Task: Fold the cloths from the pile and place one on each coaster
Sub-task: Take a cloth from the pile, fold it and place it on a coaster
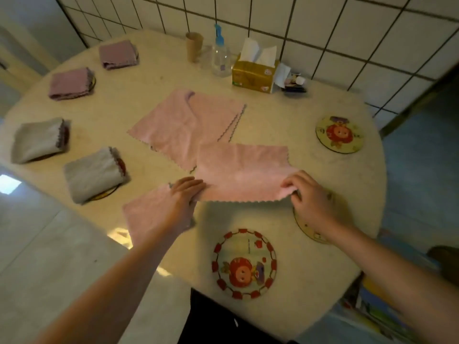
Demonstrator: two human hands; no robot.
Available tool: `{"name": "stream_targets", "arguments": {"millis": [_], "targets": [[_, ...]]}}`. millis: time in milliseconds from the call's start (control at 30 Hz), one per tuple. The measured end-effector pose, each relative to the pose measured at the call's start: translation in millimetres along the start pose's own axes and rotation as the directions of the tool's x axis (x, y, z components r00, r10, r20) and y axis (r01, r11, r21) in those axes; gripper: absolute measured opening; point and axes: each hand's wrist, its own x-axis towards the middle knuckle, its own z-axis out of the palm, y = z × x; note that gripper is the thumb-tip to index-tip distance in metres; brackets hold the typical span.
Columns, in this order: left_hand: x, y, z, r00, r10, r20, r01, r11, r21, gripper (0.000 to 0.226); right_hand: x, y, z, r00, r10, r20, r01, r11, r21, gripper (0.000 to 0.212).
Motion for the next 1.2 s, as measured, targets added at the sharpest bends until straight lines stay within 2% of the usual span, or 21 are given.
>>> {"name": "stream_targets", "arguments": {"millis": [100, 267, 567, 633, 700, 800, 867, 933, 1000, 1100, 1200], "targets": [[-50.8, 25.5, 23.5, 0.997, -0.028, 0.077, 0.034, 0.996, -0.084, 0.033, -58.4, 12.5, 1.7, 0.993, 0.066, 0.098, -0.068, 0.997, 0.019, 0.029], [-104.2, 49.4, 34.1, 0.983, -0.030, 0.179, 0.046, 0.996, -0.082, 0.034, -122.5, 37.9, 4.4, 0.956, 0.114, 0.271, -0.131, 0.990, 0.045, 0.027], [-129.9, 56.1, 24.4, 0.914, -0.062, 0.402, 0.140, 0.976, -0.167, 0.036, -172.0, 46.6, -9.3, 0.956, 0.104, 0.276, -0.103, 0.995, -0.017, 0.030], [-123.7, 55.8, 21.2, 0.895, -0.116, 0.431, 0.206, 0.964, -0.169, 0.035, -168.3, 48.1, -13.4, 0.971, 0.077, 0.227, -0.077, 0.997, -0.011, 0.025], [-113.5, 53.7, 18.6, 0.875, -0.189, 0.445, 0.301, 0.933, -0.197, 0.030, -156.3, 50.0, -14.7, 0.978, 0.132, 0.163, -0.133, 0.991, -0.006, 0.019], [-89.9, 50.0, 16.2, 0.840, -0.316, 0.440, 0.478, 0.816, -0.326, 0.029, -126.9, 53.3, -16.6, 0.943, 0.296, 0.152, -0.313, 0.945, 0.098, 0.012], [-75.6, 48.9, 18.0, 0.817, -0.430, 0.384, 0.570, 0.704, -0.424, 0.028, -105.8, 53.7, -16.8, 0.933, 0.332, 0.140, -0.356, 0.910, 0.214, 0.007], [-61.6, 47.5, 21.9, 0.755, -0.551, 0.355, 0.648, 0.546, -0.531, 0.018, -83.5, 55.5, -15.2, 0.911, 0.394, 0.120, -0.410, 0.838, 0.360, 0.007], [-47.6, 43.4, 28.3, 0.675, -0.625, 0.392, 0.701, 0.378, -0.604, 0.007, -58.9, 61.2, -9.1, 0.869, 0.485, 0.103, -0.477, 0.762, 0.438, 0.011], [-31.1, 37.9, 40.3, 0.590, -0.699, 0.403, 0.752, 0.295, -0.589, 0.015, -27.3, 68.5, 4.8, 0.802, 0.587, 0.106, -0.559, 0.676, 0.480, 0.015], [-17.2, 35.0, 49.9, 0.518, -0.758, 0.396, 0.787, 0.241, -0.568, 0.018, -7.8, 76.4, 19.3, 0.764, 0.633, 0.127, -0.618, 0.660, 0.427, 0.017]]}}
